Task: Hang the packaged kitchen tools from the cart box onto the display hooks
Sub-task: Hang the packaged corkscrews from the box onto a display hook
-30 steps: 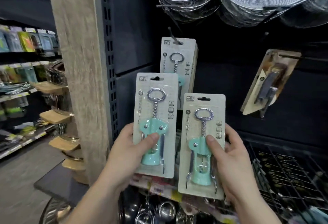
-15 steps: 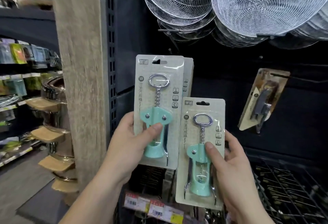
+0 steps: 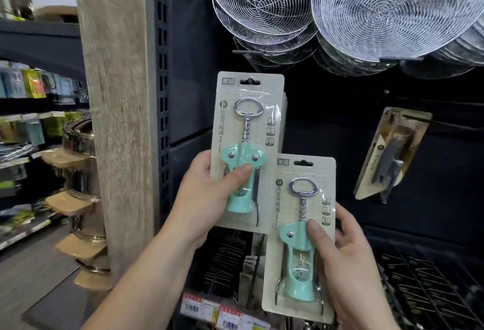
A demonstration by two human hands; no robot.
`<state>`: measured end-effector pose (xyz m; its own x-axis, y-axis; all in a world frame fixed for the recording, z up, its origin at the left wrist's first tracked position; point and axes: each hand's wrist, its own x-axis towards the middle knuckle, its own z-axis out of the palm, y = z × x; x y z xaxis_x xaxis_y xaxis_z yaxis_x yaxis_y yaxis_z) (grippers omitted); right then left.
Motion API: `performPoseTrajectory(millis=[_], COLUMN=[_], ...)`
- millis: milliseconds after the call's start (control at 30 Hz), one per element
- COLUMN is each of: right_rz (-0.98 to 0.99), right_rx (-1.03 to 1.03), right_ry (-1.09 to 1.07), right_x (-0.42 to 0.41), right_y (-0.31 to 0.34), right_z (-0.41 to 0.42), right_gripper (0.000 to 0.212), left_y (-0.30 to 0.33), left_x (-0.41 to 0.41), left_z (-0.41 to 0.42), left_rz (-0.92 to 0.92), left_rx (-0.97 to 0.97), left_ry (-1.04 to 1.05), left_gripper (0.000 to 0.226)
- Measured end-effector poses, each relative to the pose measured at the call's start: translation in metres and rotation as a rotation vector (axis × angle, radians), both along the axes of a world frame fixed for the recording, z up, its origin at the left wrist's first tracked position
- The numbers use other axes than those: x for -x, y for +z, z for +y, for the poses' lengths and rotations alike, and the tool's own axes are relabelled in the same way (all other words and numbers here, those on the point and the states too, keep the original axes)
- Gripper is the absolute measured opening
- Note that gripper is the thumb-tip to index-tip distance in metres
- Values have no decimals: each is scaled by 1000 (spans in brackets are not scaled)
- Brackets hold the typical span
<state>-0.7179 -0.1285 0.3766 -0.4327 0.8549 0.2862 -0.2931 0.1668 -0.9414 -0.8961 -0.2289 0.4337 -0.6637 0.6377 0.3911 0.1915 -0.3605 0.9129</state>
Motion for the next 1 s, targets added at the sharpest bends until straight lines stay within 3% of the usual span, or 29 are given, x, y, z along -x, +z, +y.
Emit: performPoseTrajectory(millis=[633,700,833,1000], right_rz=[13,3,4,15], right_rx=[39,26,18,-8], right_ry=[-32,-44,-26,16], right_x=[-8,-9,-7,1], right_y=[-9,-8,-2,11], right_z=[8,8,4,-2], right_gripper=[43,39,38,40], left_y=[-14,-15,-18,-25], left_x=[27,32,37,14], left_z=[68,72,73,37], left_rz=[85,127,51,52], left_rx=[19,64,199,121], left_ry=[39,71,129,134], left_gripper=[38,45,100,86])
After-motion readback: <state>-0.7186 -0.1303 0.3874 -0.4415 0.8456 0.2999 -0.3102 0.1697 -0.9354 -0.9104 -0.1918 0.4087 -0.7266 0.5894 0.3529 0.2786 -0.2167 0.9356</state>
